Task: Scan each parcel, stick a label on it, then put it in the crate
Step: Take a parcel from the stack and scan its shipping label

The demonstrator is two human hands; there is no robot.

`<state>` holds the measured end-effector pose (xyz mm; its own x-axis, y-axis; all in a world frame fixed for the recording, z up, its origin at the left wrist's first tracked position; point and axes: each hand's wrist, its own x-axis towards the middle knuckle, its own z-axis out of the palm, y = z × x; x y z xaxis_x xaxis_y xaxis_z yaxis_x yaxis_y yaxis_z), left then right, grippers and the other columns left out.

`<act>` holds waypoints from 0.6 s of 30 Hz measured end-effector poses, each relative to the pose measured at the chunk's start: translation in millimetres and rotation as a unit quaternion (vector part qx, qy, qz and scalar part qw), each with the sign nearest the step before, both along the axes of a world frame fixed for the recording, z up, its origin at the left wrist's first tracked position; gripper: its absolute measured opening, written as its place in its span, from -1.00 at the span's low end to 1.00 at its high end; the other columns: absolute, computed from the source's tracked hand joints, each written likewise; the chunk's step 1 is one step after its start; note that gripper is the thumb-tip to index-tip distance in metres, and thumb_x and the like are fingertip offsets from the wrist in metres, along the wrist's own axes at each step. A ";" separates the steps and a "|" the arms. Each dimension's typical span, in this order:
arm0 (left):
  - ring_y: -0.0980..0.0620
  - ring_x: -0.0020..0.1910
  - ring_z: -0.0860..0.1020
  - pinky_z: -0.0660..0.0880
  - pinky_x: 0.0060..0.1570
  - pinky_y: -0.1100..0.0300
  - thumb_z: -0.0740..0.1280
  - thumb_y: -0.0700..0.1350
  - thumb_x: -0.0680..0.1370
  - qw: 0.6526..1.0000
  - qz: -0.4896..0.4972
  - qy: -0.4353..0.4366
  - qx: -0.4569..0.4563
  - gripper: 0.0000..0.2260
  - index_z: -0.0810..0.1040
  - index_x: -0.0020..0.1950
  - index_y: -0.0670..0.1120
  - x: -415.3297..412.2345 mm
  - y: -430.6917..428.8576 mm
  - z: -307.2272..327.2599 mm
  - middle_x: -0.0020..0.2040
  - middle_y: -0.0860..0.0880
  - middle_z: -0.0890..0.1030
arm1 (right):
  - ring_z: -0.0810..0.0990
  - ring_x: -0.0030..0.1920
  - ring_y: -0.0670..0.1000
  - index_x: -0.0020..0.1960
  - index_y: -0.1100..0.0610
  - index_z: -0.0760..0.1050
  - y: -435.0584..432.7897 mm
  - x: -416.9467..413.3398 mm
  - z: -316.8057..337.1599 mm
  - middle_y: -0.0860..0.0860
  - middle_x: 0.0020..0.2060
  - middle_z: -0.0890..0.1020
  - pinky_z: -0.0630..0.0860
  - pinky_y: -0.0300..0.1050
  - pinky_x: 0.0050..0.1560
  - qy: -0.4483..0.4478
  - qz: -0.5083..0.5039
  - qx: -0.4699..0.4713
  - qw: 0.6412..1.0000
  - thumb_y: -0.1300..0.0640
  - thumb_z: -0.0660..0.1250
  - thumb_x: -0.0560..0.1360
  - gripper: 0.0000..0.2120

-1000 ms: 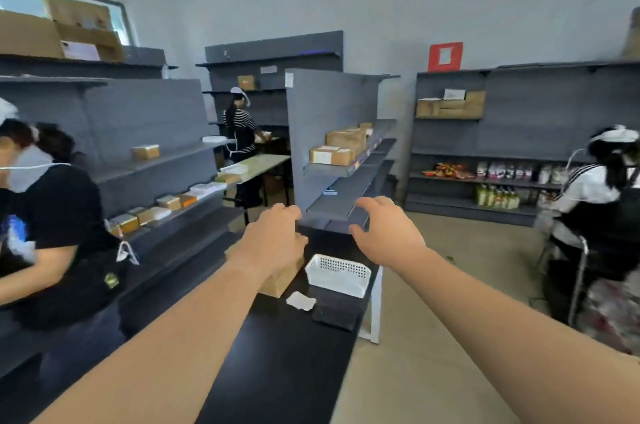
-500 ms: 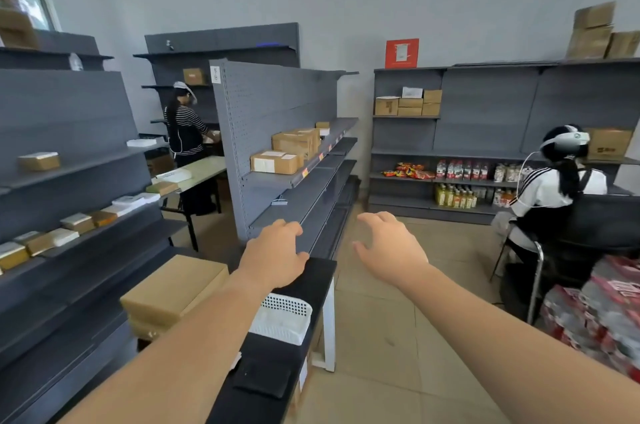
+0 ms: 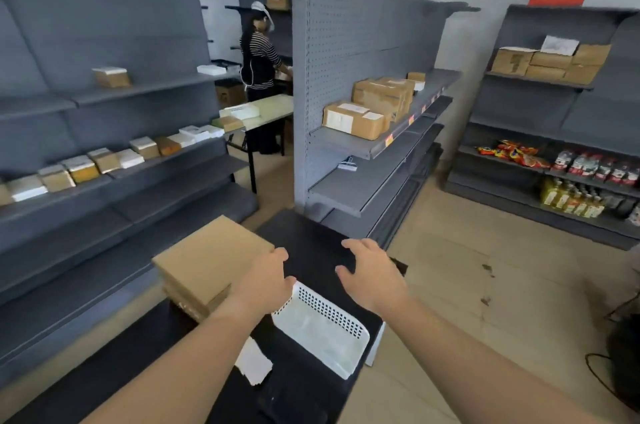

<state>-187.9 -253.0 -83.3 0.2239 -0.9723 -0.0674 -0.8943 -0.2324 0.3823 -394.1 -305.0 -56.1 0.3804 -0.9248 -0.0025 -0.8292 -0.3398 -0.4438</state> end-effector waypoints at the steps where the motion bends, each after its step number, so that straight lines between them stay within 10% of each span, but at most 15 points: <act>1: 0.10 -0.10 0.59 0.57 -0.14 0.26 0.34 0.07 0.60 1.000 0.025 0.001 0.011 -0.76 0.55 0.24 0.02 15.4 0.3 -9.6 0.05 0.07 0.62 | 0.48 0.39 0.03 0.57 -0.08 0.28 -11.3 18.3 -10.9 -0.05 0.52 0.33 0.47 0.06 0.39 -0.002 0.019 0.010 1.000 -0.09 0.29 0.64 -0.47; 9: -0.11 0.27 0.46 0.49 0.20 -0.04 0.27 0.15 0.61 0.954 0.292 0.048 0.043 -0.53 0.39 0.44 -0.06 99.4 3.0 -84.1 0.29 -0.09 0.51 | 0.47 0.36 0.10 0.52 0.01 0.31 -105.1 134.1 -105.9 0.04 0.45 0.38 0.50 0.10 0.32 0.004 0.154 0.129 0.980 -0.08 0.27 0.64 -0.51; 18: -0.20 0.08 0.54 0.48 -0.04 0.01 0.30 0.13 0.61 0.865 0.473 0.167 0.008 -0.61 0.36 0.21 -0.15 130.0 -33.6 -159.8 0.13 -0.14 0.54 | 0.30 0.52 0.15 0.64 0.09 0.09 -197.4 210.2 -179.0 0.10 0.56 0.26 0.36 0.12 0.43 -0.038 0.170 0.200 0.964 -0.14 0.17 0.69 -0.38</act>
